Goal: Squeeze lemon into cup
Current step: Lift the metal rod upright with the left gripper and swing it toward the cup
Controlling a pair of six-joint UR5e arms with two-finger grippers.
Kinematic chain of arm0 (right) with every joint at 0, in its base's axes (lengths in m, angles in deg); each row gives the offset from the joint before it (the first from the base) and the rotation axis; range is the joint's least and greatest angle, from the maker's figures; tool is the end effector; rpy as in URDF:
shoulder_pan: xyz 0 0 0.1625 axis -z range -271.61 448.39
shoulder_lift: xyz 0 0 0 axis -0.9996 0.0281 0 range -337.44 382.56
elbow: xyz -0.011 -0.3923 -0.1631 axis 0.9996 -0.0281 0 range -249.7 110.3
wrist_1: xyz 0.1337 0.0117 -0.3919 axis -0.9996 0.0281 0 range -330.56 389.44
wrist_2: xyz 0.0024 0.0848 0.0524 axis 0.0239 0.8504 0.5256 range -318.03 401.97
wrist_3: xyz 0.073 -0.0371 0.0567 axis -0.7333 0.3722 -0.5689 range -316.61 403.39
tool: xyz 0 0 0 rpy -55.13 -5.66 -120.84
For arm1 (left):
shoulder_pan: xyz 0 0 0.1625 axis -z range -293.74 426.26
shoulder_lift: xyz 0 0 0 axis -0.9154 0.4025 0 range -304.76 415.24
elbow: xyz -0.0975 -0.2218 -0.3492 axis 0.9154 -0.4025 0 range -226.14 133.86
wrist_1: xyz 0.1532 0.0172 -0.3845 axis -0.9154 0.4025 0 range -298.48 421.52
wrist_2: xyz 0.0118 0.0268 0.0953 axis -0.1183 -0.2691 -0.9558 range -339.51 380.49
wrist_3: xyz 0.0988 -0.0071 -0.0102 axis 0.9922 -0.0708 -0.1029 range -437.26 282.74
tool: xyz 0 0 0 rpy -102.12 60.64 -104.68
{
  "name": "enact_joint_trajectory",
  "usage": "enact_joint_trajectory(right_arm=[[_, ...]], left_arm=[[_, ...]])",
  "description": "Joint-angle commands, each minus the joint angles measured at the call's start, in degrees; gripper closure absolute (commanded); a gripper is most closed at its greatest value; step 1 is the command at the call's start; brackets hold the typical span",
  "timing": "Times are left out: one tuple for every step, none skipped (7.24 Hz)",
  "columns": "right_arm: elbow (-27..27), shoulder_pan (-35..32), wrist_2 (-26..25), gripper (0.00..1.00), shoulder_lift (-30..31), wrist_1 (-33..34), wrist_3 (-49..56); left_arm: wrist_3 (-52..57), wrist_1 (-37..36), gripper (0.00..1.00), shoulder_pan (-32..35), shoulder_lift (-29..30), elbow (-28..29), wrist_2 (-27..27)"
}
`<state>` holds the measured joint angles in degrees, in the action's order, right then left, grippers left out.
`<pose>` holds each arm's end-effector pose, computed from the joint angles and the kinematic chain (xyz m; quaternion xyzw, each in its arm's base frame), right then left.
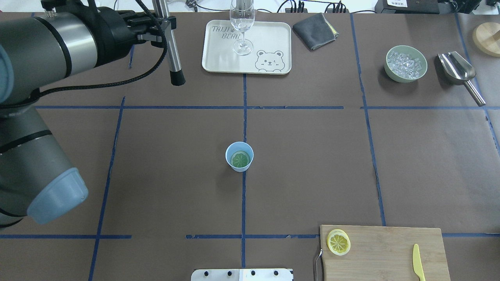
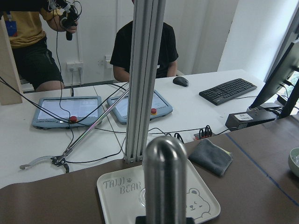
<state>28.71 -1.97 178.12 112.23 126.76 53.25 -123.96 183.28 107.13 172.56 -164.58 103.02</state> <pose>0.0647 -0.4912 0.5945 0.0463 -0.3893 -0.0811 0.9163 0.2966 -0.4500 0.1206 0.4974 0.4807 -0.0297 0.7216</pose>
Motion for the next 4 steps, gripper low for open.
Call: enact_joint_trajectory(right_arm=[[-2.2,-0.1,-0.4,0.0,-0.1,-3.4,-0.1],[-4.1,-0.3,-0.2,0.0,0.4,-3.5,-0.1],[-4.5,-0.6,0.0,0.0,0.4,-3.5,-0.2],[-4.5,-0.9,0.1,0.0,0.2,-3.5,-0.4]], left_arm=[[-0.4,4.9,1.0,-6.6,-0.2,0.4,-12.5],[-0.6,5.4,1.0,-8.6,-0.3,0.4,-14.1],[-0.6,5.4,1.0,-10.6,-0.3,0.3,-17.6],[-0.6,5.6,1.0,-13.4,-0.3,0.2,-22.2]])
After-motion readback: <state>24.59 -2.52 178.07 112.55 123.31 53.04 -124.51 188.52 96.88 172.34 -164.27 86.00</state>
